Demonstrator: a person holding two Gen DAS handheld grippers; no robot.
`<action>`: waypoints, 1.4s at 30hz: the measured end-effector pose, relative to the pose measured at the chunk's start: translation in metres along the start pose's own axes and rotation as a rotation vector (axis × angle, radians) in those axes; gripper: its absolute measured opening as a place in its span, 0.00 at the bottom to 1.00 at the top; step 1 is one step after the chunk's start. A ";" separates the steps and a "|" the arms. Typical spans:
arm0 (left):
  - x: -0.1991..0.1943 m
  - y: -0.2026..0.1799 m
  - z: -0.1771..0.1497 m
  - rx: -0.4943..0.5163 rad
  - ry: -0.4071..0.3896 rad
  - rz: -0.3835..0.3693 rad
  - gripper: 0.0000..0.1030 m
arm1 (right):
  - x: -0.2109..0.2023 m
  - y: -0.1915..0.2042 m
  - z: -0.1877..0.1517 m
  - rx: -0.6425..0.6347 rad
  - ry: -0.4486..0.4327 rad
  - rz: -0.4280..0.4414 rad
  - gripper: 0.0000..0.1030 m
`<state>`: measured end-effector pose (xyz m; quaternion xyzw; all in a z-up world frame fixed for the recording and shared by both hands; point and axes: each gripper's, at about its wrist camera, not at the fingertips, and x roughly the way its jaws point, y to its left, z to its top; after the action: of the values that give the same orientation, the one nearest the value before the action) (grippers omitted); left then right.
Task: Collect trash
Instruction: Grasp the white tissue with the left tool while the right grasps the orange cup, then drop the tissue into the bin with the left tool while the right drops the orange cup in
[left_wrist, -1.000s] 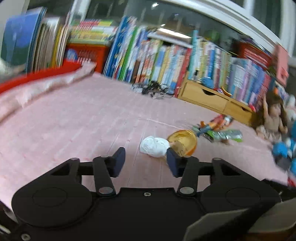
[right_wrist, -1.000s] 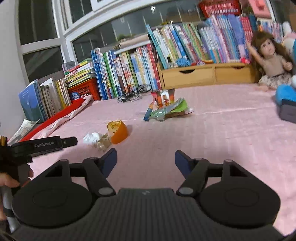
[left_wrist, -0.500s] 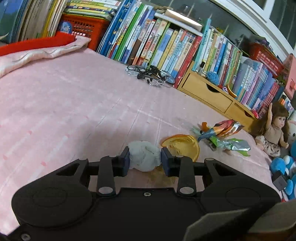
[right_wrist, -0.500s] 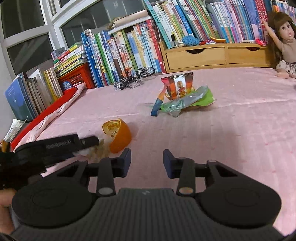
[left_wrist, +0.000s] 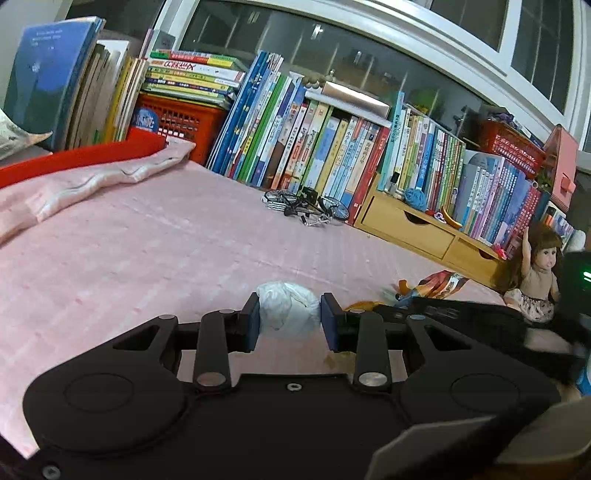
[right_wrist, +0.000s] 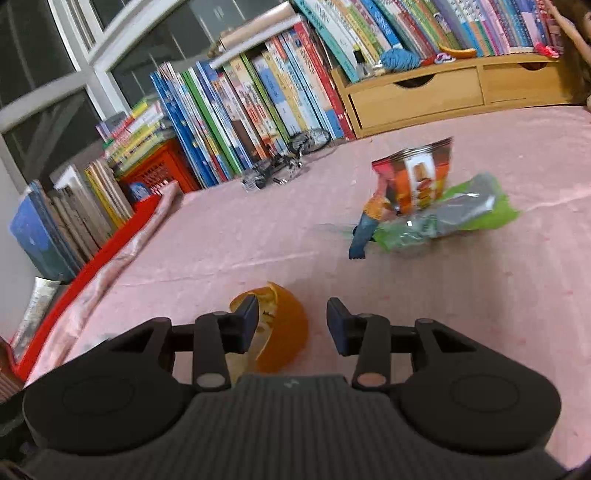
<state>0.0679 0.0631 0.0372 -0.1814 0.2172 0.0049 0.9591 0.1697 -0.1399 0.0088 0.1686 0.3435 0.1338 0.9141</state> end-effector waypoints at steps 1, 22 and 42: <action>-0.003 0.000 -0.001 0.003 -0.003 -0.001 0.31 | 0.004 0.001 0.000 0.001 0.012 -0.007 0.44; -0.051 -0.023 -0.027 0.084 0.027 -0.093 0.31 | -0.106 -0.031 -0.035 -0.047 -0.060 0.018 0.12; -0.127 -0.037 -0.093 0.192 0.189 -0.155 0.31 | -0.200 -0.035 -0.148 -0.078 -0.040 0.082 0.13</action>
<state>-0.0825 0.0051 0.0250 -0.1045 0.2911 -0.1069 0.9449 -0.0709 -0.2124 0.0070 0.1496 0.3127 0.1813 0.9203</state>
